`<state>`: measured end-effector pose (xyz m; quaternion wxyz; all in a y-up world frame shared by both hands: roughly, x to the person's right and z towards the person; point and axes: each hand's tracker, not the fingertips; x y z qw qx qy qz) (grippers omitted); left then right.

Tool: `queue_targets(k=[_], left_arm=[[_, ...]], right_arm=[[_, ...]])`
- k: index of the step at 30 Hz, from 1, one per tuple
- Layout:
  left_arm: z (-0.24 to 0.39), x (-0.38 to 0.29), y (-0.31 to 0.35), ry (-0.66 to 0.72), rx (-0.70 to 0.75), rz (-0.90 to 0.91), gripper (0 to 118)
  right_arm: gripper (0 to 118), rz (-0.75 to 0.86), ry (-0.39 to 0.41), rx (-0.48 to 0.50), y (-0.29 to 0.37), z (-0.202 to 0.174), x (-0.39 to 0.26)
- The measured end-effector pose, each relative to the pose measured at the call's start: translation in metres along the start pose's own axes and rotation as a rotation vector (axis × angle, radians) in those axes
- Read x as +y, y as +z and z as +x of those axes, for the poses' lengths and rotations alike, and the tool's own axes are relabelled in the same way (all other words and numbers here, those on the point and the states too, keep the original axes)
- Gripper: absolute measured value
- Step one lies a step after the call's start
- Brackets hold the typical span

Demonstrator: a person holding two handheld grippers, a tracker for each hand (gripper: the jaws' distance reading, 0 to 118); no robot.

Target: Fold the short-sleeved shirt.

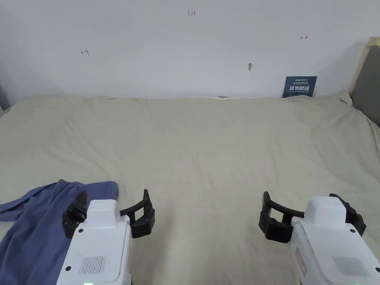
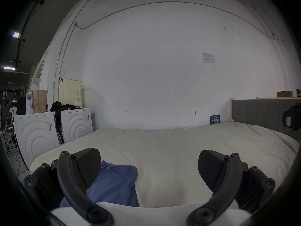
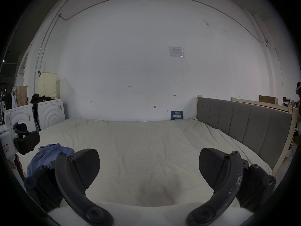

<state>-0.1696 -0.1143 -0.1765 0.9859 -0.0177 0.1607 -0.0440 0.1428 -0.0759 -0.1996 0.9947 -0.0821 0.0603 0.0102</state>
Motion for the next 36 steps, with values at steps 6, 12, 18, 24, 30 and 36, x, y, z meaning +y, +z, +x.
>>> queue_targets(k=[6, 12, 18, 24, 30, 36], left_arm=[[0.0, 0.001, 0.001, 0.006, 0.0, 0.004, 118], [-0.002, 0.001, 0.0, 0.032, 0.001, -0.005, 118], [-0.005, 0.003, 0.004, 0.071, -0.045, -0.018, 64], [-0.002, 0.004, 0.005, 0.057, -0.055, -0.028, 0], [-0.027, 0.004, 0.009, 0.074, 0.01, -0.034, 0], [-0.088, 0.0, 0.026, 0.088, 0.174, -0.05, 0]], right_arm=[[118, 0.004, 0.004, 0.005, 0.002, -0.001, 0.005], [118, 0.002, 0.014, 0.006, -0.006, 0.01, 0.0], [59, -0.004, 0.054, 0.009, -0.006, 0.009, 0.001], [1, -0.028, 0.045, 0.043, -0.006, 0.008, 0.002], [1, -0.022, 0.058, 0.093, -0.013, -0.016, 0.008], [1, -0.01, 0.083, 0.241, -0.025, -0.069, 0.013]])
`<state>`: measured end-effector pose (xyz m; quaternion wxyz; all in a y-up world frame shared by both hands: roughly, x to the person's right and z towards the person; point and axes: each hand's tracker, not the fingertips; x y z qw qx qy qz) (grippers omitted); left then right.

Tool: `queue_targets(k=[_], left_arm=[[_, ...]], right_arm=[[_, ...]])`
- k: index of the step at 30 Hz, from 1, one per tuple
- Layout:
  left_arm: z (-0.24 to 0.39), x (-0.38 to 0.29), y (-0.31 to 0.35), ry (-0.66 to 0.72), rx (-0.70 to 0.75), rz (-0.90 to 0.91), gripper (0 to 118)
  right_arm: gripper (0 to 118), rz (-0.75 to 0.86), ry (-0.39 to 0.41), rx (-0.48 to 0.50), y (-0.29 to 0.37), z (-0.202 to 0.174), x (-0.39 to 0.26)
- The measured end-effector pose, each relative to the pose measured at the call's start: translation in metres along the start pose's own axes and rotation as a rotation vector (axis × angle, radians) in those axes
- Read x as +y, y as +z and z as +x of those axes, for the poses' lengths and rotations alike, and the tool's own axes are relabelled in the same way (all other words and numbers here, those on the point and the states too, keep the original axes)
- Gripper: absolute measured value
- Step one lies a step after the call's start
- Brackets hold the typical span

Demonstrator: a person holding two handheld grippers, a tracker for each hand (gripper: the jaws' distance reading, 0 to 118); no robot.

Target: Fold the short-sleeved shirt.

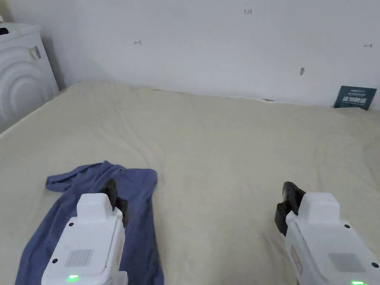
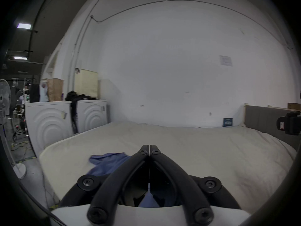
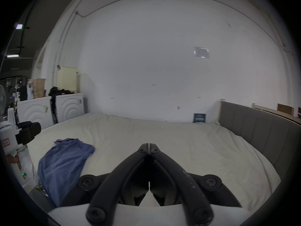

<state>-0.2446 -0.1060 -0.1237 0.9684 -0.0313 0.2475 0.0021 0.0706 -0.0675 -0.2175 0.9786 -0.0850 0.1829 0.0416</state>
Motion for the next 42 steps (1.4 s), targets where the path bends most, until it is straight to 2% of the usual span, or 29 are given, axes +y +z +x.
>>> queue_targets(k=[5, 11, 18, 23, 24, 27, 30, 31, 32, 35, 42], left_arm=[[-0.063, -0.002, 0.016, -0.018, 0.153, -0.01, 0], [-0.121, -0.003, 0.041, -0.029, 0.278, -0.024, 0], [-0.148, -0.006, 0.054, -0.026, 0.335, -0.061, 0], [-0.149, -0.005, 0.038, 0.0, 0.281, -0.13, 1], [-0.147, -0.005, 0.032, 0.012, 0.258, -0.154, 5], [-0.141, -0.009, 0.003, 0.041, 0.193, -0.248, 34], [-0.133, -0.018, -0.029, 0.059, 0.144, -0.347, 81], [-0.13, -0.021, -0.042, 0.065, 0.124, -0.394, 101], [-0.127, -0.025, -0.056, 0.079, 0.102, -0.437, 109], [-0.112, -0.039, -0.09, 0.072, 0.055, -0.511, 114], [-0.079, -0.093, -0.17, 0.043, -0.027, -0.816, 112]], right_arm=[[1, 0.011, 0.01, 0.151, -0.014, -0.056, 0.007], [1, 0.014, 0.016, 0.289, -0.031, -0.101, -0.001], [1, 0.005, 0.027, 0.365, -0.038, -0.131, -0.007], [1, -0.004, 0.026, 0.369, -0.042, -0.132, -0.008], [1, -0.006, 0.028, 0.365, -0.044, -0.131, -0.008], [1, -0.012, 0.026, 0.341, -0.048, -0.124, -0.01], [1, -0.025, 0.028, 0.313, -0.055, -0.117, -0.012], [1, -0.03, 0.029, 0.305, -0.057, -0.114, -0.013], [1, -0.035, 0.03, 0.294, -0.06, -0.111, -0.014], [1, -0.049, 0.026, 0.258, -0.066, -0.1, -0.016], [1, -0.092, 0.017, 0.183, -0.075, -0.072, -0.023]])
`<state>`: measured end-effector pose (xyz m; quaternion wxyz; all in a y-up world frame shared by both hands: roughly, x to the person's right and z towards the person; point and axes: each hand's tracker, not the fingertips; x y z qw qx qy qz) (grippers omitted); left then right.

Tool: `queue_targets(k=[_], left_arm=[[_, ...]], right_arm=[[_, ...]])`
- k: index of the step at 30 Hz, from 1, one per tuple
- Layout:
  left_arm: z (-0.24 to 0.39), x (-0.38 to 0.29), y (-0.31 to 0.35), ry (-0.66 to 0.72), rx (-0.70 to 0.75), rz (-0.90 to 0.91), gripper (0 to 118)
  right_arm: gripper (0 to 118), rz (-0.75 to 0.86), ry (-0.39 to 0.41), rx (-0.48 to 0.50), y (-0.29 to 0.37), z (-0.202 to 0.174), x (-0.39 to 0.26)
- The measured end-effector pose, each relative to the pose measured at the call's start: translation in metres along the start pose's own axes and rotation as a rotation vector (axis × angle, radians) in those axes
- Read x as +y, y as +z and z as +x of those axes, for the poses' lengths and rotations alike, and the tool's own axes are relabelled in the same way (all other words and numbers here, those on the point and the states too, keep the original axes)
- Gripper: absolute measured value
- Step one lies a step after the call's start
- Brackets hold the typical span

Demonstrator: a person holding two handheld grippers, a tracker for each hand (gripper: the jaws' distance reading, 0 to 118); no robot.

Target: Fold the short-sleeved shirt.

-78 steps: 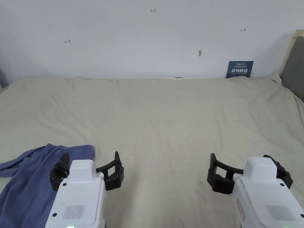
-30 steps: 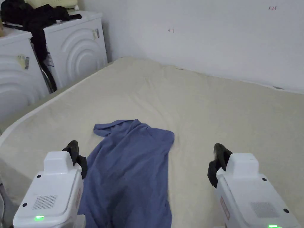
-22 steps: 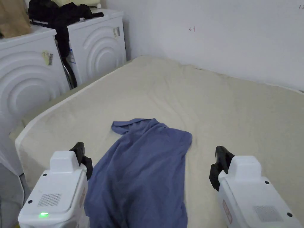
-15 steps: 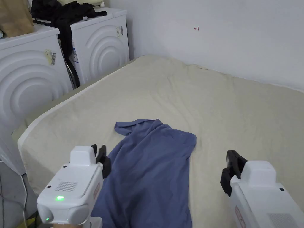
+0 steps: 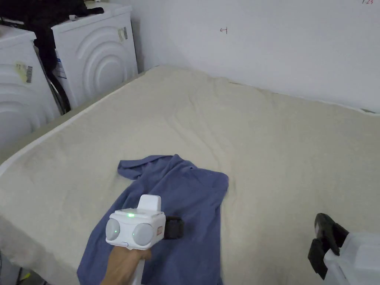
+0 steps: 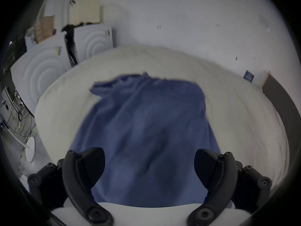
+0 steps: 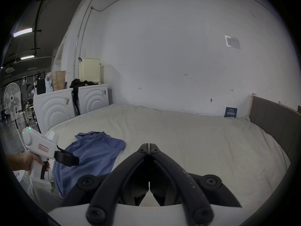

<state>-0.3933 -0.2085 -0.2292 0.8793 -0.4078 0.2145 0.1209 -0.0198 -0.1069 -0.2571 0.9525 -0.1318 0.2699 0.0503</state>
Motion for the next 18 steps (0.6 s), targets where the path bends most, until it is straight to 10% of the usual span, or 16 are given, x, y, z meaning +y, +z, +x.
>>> queue_targets(k=[6, 9, 18], left_arm=[[0.014, -0.016, -0.031, 0.02, 0.032, -0.045, 75], [0.02, -0.016, -0.021, -0.011, -0.043, -0.024, 5], [0.048, 0.007, 0.051, -0.02, -0.102, 0.119, 4]], right_arm=[[1, -0.035, 0.001, -0.054, 0.004, 0.022, -0.008], [1, -0.04, -0.006, -0.073, 0.008, 0.03, -0.011], [1, 0.005, -0.055, -0.096, 0.041, 0.052, -0.006]])
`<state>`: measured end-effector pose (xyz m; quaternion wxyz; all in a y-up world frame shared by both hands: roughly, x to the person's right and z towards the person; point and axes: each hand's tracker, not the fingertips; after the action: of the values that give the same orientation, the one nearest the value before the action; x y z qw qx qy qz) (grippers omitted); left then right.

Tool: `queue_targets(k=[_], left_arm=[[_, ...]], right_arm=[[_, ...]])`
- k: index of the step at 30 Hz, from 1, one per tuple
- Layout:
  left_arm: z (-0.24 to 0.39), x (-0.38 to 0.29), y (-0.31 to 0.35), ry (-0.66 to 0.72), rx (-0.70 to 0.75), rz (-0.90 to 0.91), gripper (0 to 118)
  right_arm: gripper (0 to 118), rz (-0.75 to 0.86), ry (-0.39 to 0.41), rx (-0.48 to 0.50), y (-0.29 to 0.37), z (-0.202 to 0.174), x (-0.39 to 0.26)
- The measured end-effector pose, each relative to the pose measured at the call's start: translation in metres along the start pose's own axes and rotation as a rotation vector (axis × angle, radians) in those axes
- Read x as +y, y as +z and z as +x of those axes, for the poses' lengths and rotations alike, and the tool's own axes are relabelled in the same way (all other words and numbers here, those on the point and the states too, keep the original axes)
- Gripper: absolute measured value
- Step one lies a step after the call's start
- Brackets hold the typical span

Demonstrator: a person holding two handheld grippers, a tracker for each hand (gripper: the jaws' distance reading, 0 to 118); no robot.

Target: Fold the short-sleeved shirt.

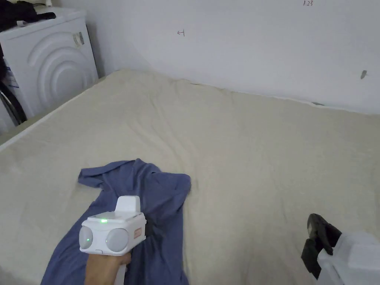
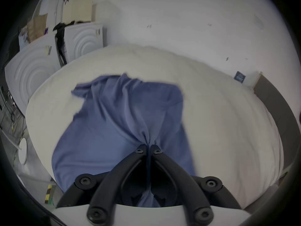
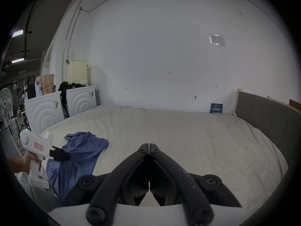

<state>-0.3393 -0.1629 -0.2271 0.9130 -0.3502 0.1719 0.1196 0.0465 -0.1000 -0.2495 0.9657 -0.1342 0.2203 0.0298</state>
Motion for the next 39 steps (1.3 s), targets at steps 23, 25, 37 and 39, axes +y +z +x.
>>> queue_targets(k=[23, 25, 37, 39], left_arm=[[0.302, 0.064, 0.125, -0.358, -0.68, 0.25, 4], [0.318, 0.043, 0.108, -0.397, -0.665, 0.189, 4], [0.335, -0.1, -0.028, -0.575, -0.423, -0.298, 4], [0.332, -0.108, -0.038, -0.551, -0.393, -0.309, 5]], right_arm=[[1, 0.11, -0.083, -0.29, 0.104, 0.123, -0.004], [1, 0.106, -0.092, -0.312, 0.11, 0.132, -0.007], [1, 0.032, -0.127, -0.355, 0.116, 0.14, -0.025], [1, 0.025, -0.128, -0.349, 0.115, 0.14, -0.026]])
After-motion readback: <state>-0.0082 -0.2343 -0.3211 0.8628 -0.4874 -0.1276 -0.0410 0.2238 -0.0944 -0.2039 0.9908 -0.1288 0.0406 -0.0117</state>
